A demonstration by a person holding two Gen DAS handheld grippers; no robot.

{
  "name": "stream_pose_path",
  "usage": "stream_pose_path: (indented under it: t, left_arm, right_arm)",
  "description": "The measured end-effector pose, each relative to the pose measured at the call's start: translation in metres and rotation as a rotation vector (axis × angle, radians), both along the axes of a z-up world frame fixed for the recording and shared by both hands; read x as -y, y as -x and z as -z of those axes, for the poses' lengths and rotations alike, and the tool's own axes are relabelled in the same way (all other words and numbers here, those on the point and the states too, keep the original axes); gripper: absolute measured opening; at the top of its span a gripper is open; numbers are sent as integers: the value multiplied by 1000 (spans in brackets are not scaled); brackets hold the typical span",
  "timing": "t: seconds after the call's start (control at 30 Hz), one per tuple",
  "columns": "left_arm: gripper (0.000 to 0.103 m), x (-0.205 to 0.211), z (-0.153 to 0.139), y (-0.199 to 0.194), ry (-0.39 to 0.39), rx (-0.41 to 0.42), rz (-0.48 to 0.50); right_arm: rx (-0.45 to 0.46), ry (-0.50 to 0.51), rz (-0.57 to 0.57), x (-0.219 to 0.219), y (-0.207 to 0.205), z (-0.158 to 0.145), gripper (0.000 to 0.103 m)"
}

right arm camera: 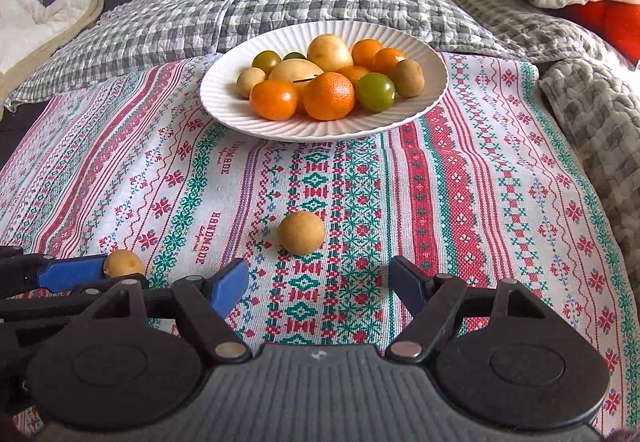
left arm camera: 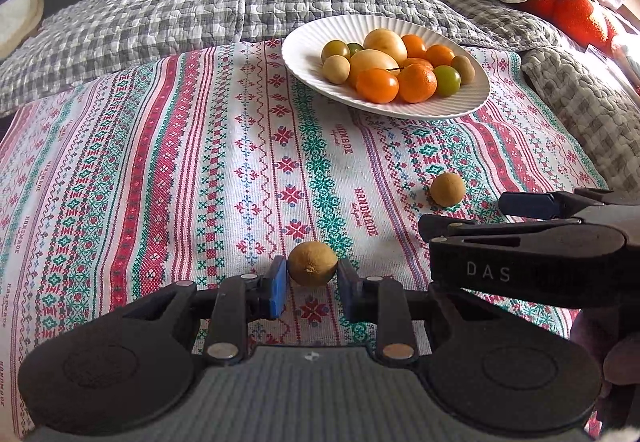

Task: Organize fruits
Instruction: 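Grasp the last small tan fruit with the right tool, then carry both tan fruits into the white bowl and open both tools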

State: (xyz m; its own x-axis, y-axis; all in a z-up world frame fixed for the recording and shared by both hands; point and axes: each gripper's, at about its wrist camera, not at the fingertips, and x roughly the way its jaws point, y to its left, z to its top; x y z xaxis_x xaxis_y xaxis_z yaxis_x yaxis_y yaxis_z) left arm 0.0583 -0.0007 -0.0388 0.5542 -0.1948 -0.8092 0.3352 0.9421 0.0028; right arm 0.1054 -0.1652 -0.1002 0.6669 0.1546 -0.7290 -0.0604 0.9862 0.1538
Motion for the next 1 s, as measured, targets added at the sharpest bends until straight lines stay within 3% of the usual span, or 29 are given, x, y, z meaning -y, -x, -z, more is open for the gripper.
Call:
stream_pose_path:
  t: [0.23, 0.67, 1.0]
  left_arm:
    - [21, 6, 1, 1, 8, -10, 6]
    - [21, 9, 2, 1, 0, -12, 20]
    - [21, 7, 2, 1, 9, -14, 22]
  right_arm:
    - [35, 34, 1, -4, -3, 1, 62]
    - [54, 16, -37, -4, -3, -2, 22]
    - [50, 22, -50, -3, 1, -2, 21]
